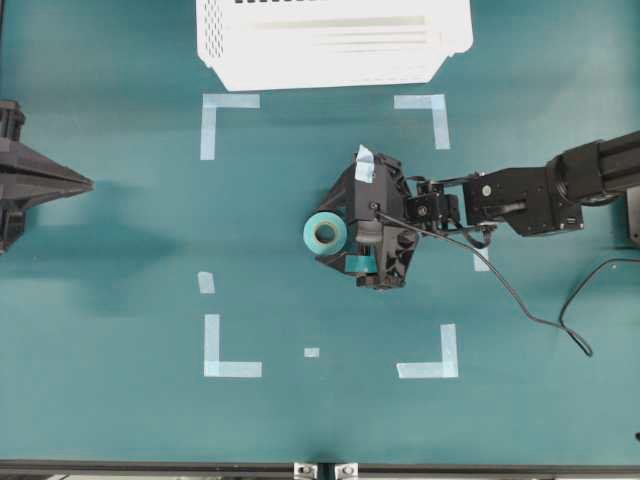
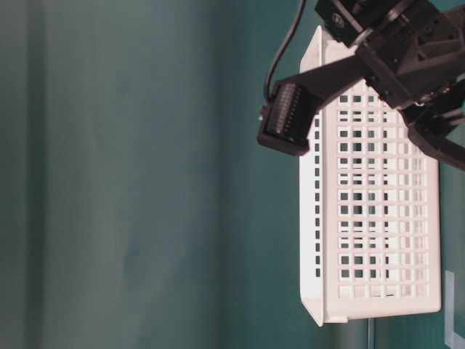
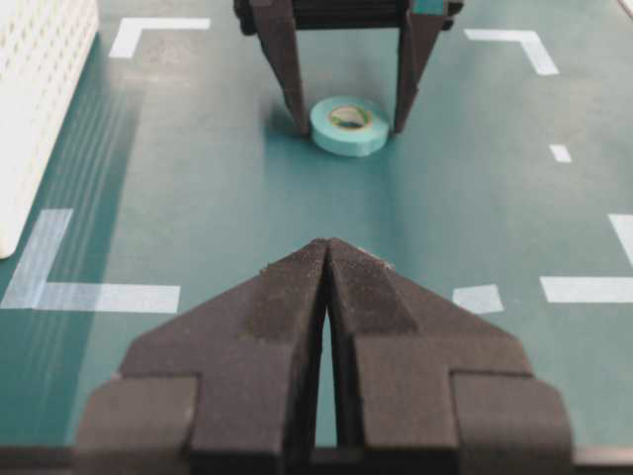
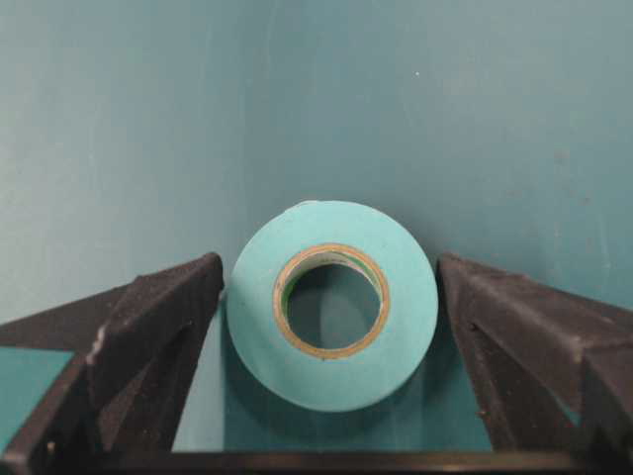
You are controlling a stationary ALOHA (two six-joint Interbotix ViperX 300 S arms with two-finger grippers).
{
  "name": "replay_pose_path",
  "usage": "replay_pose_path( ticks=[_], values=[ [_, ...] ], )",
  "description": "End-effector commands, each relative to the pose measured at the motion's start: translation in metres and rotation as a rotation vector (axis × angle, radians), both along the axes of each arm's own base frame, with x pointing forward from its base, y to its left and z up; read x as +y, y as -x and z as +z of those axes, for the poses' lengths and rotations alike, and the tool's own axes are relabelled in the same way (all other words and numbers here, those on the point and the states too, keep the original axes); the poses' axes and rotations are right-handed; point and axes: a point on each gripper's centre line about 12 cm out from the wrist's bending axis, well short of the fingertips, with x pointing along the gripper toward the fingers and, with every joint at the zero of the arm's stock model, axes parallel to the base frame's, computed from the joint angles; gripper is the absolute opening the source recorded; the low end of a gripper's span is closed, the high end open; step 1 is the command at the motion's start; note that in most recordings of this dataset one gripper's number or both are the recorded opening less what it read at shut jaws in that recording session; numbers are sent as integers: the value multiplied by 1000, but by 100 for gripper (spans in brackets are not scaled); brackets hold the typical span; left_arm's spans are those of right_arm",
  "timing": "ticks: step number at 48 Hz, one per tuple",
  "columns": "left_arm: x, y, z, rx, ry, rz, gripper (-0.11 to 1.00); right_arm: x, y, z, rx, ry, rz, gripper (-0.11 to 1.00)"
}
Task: Put the tape in the middle into the white basket.
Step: 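Close the right gripper on the tape roll's outer edge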
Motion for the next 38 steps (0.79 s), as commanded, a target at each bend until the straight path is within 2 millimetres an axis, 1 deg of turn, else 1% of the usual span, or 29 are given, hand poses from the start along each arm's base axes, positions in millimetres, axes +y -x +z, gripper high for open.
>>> replay_pose_path(
  ticks=[1, 5, 12, 15, 17, 18, 20, 28, 38],
  values=[
    [0, -1, 4, -9, -1, 1, -11, 2, -7, 9, -31, -2, 3, 100],
    [0, -1, 4, -8, -1, 1, -11, 2, -8, 7, -28, -2, 3, 100],
    [0, -1, 5, -11, -1, 1, -11, 1, -8, 11, -35, -3, 2, 98],
    [0, -1, 5, -11, -1, 1, -11, 1, -8, 13, -41, -3, 2, 90],
    [0, -1, 4, -9, -1, 1, -11, 1, -8, 15, -43, -3, 2, 81],
    [0, -1, 4, -9, -1, 1, -11, 1, -8, 15, -44, -2, 1, 74],
    [0, -1, 4, -8, -1, 1, -11, 1, -8, 17, -47, -3, 3, 66],
    [0, -1, 5, -11, -1, 1, -11, 1, -7, 24, -52, -3, 3, 66],
    [0, -1, 5, -11, -1, 3, -11, 1, -6, 42, -71, -1, 4, 66]
  ],
)
